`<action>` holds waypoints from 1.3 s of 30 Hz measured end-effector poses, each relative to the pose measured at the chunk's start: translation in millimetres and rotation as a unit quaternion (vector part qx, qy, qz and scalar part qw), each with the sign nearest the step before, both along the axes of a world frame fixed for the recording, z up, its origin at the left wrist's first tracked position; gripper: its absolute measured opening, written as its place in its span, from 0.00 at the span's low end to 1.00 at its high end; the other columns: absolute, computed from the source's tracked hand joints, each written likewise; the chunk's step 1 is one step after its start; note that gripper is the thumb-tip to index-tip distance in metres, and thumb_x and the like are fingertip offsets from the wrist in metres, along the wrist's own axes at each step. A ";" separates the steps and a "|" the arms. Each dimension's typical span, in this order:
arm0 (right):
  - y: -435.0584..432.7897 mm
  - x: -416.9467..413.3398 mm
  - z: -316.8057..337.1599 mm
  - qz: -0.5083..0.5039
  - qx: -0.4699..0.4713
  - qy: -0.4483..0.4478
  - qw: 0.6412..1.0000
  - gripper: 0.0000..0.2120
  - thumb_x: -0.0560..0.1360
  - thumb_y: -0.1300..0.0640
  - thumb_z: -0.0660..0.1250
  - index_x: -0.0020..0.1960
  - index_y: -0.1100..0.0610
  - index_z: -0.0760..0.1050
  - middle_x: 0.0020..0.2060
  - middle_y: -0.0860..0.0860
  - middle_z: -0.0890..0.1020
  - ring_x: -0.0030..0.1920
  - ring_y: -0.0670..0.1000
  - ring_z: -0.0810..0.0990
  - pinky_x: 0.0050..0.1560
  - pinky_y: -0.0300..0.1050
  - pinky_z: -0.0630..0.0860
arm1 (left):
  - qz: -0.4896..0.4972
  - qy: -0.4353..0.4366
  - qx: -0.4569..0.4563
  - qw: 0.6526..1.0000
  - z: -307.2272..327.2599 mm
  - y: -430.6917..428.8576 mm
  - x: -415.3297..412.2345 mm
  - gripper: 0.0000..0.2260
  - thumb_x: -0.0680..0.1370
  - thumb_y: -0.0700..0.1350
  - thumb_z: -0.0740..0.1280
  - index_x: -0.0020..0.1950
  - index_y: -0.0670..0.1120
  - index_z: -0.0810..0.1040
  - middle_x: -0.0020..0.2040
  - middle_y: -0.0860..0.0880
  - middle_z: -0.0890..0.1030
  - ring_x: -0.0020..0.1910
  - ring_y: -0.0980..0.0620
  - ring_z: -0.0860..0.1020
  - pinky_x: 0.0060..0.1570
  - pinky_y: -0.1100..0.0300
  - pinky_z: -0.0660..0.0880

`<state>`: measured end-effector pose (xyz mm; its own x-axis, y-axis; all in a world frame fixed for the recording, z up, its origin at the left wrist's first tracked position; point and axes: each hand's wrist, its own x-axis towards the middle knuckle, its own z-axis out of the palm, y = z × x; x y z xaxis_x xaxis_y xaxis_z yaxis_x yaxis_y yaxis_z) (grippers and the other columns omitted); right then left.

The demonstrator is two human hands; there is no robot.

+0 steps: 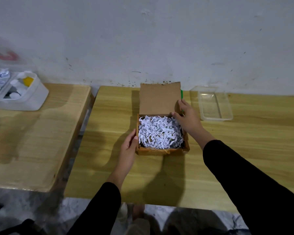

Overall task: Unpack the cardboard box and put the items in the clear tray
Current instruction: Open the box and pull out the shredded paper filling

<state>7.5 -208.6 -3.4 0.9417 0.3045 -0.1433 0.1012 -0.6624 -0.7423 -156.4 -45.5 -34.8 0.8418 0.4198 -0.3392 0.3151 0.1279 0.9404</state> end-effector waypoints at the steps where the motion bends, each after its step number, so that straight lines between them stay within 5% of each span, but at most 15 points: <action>1: -3.8 -0.3 3.4 0.011 -0.014 -0.011 1.000 0.29 0.75 0.54 0.66 0.73 0.59 0.60 0.75 0.54 0.59 0.74 0.55 0.59 0.73 0.49 0.59 | 0.002 0.012 0.003 1.000 3.3 3.7 2.5 0.17 0.80 0.39 0.59 0.70 0.45 0.68 0.68 0.45 0.72 0.62 0.52 0.72 0.63 0.58 0.67; 6: -24.4 -17.4 34.1 0.103 -0.044 -0.119 0.987 0.25 0.73 0.54 0.69 0.67 0.59 0.69 0.66 0.57 0.71 0.66 0.56 0.69 0.65 0.44 0.63 | -0.044 -0.017 0.263 0.964 44.7 6.2 18.2 0.20 0.76 0.44 0.68 0.67 0.47 0.70 0.66 0.51 0.70 0.65 0.52 0.68 0.60 0.61 0.64; 10: -18.2 -33.1 34.6 0.273 -0.164 -0.055 0.946 0.34 0.70 0.50 0.72 0.70 0.60 0.63 0.68 0.59 0.68 0.68 0.58 0.66 0.67 0.48 0.63 | -0.323 0.002 0.487 0.812 62.6 -1.2 42.1 0.34 0.74 0.51 0.70 0.75 0.46 0.58 0.75 0.50 0.61 0.72 0.53 0.61 0.66 0.62 0.58; 14: -4.7 -32.5 16.7 0.282 -0.245 -0.016 0.927 0.46 0.62 0.48 0.77 0.72 0.60 0.58 0.69 0.59 0.64 0.69 0.60 0.62 0.69 0.54 0.66 | -0.445 0.111 0.536 0.709 47.5 -5.2 71.7 0.43 0.69 0.53 0.73 0.74 0.40 0.53 0.75 0.43 0.59 0.73 0.45 0.58 0.71 0.55 0.59; 18: 7.6 -28.7 1.4 0.279 -0.273 0.012 0.921 0.51 0.59 0.48 0.78 0.72 0.58 0.54 0.66 0.59 0.64 0.67 0.62 0.63 0.68 0.55 0.65 | -0.474 0.131 0.545 0.679 23.9 -3.9 89.2 0.46 0.64 0.60 0.74 0.72 0.41 0.57 0.69 0.43 0.66 0.68 0.43 0.65 0.68 0.50 0.64; 27: 25.6 -27.9 -32.0 0.282 -0.345 -0.043 0.894 0.46 0.60 0.38 0.73 0.67 0.60 0.57 0.61 0.61 0.70 0.58 0.63 0.70 0.61 0.59 0.70 | -0.492 0.133 0.568 0.647 3.3 -4.5 99.0 0.40 0.65 0.57 0.74 0.68 0.41 0.59 0.62 0.43 0.65 0.61 0.40 0.67 0.61 0.48 0.70; 34: 27.5 -28.5 -36.0 0.287 -0.349 -0.069 0.890 0.37 0.63 0.37 0.69 0.63 0.57 0.62 0.57 0.60 0.75 0.54 0.64 0.74 0.55 0.57 0.72 | -0.486 0.127 0.541 0.675 5.0 -5.8 97.5 0.38 0.66 0.55 0.75 0.67 0.41 0.61 0.62 0.41 0.69 0.59 0.39 0.71 0.60 0.47 0.71; 39: 22.3 -32.3 -29.4 0.279 -0.316 -0.039 0.906 0.33 0.67 0.43 0.70 0.64 0.57 0.64 0.55 0.60 0.78 0.55 0.62 0.77 0.54 0.51 0.73 | -0.477 0.117 0.524 0.696 11.2 -4.5 94.8 0.29 0.68 0.47 0.75 0.63 0.42 0.66 0.56 0.42 0.77 0.52 0.42 0.78 0.48 0.50 0.77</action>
